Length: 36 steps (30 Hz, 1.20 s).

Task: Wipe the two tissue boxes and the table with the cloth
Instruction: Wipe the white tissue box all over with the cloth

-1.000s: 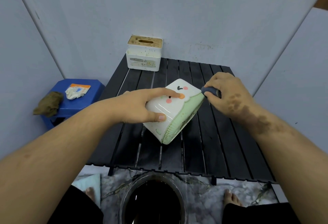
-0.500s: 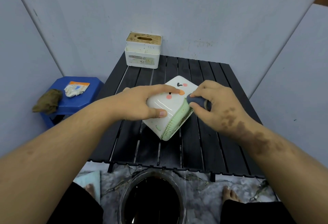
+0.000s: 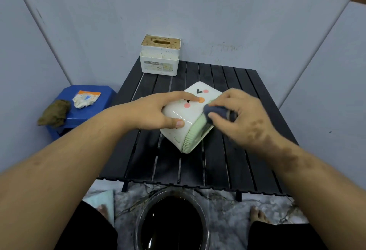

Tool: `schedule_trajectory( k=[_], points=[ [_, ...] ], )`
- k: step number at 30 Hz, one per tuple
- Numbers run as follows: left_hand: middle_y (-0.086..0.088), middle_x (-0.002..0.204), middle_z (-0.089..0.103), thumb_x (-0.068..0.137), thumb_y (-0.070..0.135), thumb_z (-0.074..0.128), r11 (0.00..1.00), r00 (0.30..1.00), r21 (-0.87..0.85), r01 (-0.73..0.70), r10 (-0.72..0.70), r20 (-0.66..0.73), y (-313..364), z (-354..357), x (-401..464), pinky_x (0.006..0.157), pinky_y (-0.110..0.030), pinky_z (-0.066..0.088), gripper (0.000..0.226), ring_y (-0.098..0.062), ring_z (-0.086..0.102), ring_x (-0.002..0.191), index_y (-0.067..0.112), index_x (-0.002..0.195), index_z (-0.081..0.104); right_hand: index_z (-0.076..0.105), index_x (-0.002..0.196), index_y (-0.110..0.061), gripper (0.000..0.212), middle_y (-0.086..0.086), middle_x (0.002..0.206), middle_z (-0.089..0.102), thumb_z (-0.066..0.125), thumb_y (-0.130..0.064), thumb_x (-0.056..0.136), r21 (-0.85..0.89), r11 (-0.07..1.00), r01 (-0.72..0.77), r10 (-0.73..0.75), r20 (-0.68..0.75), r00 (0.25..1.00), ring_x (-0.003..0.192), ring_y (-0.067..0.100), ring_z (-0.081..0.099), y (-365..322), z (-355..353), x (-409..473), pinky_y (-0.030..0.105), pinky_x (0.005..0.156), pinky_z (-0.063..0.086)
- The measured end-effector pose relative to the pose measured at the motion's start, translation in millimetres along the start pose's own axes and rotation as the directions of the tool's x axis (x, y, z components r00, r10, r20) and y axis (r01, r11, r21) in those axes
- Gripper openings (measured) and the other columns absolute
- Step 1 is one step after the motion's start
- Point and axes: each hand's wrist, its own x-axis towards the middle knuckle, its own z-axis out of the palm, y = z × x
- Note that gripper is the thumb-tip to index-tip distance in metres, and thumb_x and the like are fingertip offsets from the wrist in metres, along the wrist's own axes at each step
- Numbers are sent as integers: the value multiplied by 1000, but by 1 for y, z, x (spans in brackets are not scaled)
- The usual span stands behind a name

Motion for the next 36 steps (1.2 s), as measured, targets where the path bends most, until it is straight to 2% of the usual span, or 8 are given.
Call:
schedule_trajectory(
  k=[5,12,15,18,25,31,34,36],
  points=[
    [22,139,53,83,40,74,1000,1000,14,19,-19,-16,0,0,0,107,-44,49,64,-15,56,123,72,131,46,75,97,-15,16,-2,92,62,74,-15,81,-73,984,-161,156,-64,986,88,13,61,20,-2,10,13,79,46],
    [22,142,51,92,21,76,1000,1000,-4,10,-10,-23,-6,-3,-2,105,-38,50,68,-14,54,125,71,129,48,73,91,-10,12,1,90,58,72,-11,78,-35,979,200,-189,200,961,81,10,53,-36,24,-13,16,73,43],
    [22,141,52,92,20,75,1000,1000,-18,16,-16,-13,-5,-4,-2,102,-29,50,68,-12,55,124,72,127,49,75,94,-15,16,-2,91,61,75,-14,78,-3,999,42,-42,105,994,83,9,58,-19,13,0,22,78,48],
    [21,142,51,92,23,76,1000,999,-9,23,-23,-22,-5,-3,-3,105,-39,51,67,-14,55,124,70,131,48,76,95,-18,16,-3,92,60,75,-15,79,-25,994,-104,105,29,994,85,10,59,-8,4,8,27,80,49],
    [21,145,51,78,43,70,1000,999,10,25,-25,-28,-4,0,-3,107,-45,49,65,-16,55,127,72,130,46,74,86,-12,10,-2,89,50,68,-17,80,-26,988,151,-136,312,940,71,8,45,-45,30,-13,10,64,36],
    [20,141,53,78,45,69,1000,999,9,26,-26,-29,-4,-1,-1,106,-45,49,63,-15,56,124,74,128,45,75,92,-16,12,-3,91,58,70,-15,81,-64,997,41,-28,197,980,82,11,57,-23,8,9,25,75,48],
    [21,142,53,76,46,69,999,999,29,25,-24,-34,-4,1,0,108,-45,48,63,-15,55,126,76,127,44,75,87,-13,9,-1,90,57,67,-13,82,-75,991,111,-91,231,969,76,2,49,-29,11,4,7,73,39],
    [23,144,52,77,46,70,999,999,28,22,-21,-41,-5,1,0,111,-44,45,64,-13,54,130,74,129,44,73,82,-11,11,0,88,55,63,-14,82,-88,975,205,-167,322,932,73,4,45,-40,21,-5,9,69,38]
  ],
)
